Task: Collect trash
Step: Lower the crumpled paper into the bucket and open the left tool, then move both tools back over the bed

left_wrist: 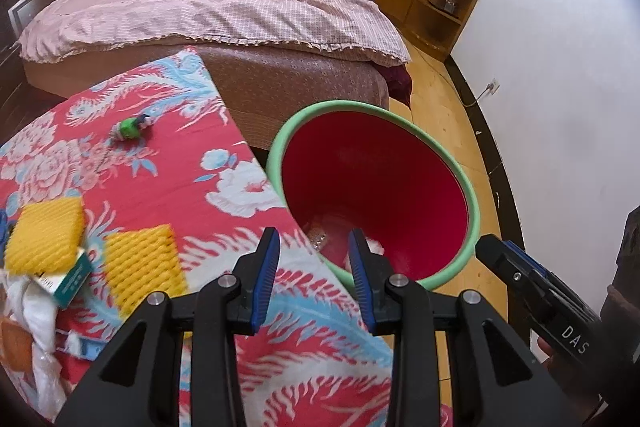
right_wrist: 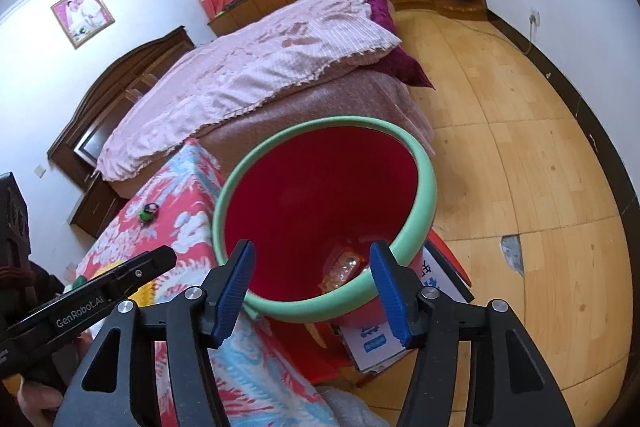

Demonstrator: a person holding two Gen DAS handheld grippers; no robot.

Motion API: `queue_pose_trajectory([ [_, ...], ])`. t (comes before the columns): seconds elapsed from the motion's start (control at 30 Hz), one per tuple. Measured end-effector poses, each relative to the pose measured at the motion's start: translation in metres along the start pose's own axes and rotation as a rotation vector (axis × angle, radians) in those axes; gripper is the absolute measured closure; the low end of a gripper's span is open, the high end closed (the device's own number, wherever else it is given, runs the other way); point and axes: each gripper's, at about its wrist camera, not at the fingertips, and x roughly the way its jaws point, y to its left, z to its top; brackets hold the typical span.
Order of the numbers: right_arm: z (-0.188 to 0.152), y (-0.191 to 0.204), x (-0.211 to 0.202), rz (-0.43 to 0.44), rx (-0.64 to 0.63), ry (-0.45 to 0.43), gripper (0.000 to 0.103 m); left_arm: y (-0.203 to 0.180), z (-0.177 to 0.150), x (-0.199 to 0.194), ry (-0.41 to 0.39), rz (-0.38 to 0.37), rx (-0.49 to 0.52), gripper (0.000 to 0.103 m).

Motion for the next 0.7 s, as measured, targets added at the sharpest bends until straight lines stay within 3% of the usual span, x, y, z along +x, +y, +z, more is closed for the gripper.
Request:
queue_pose_trajectory([
  [0.7,-0.040,0.065,-0.043,0.103,-0.101,0.003,0.035,0.060,-0.043,-0.096,-0.102,0.069,-0.114,0.066],
])
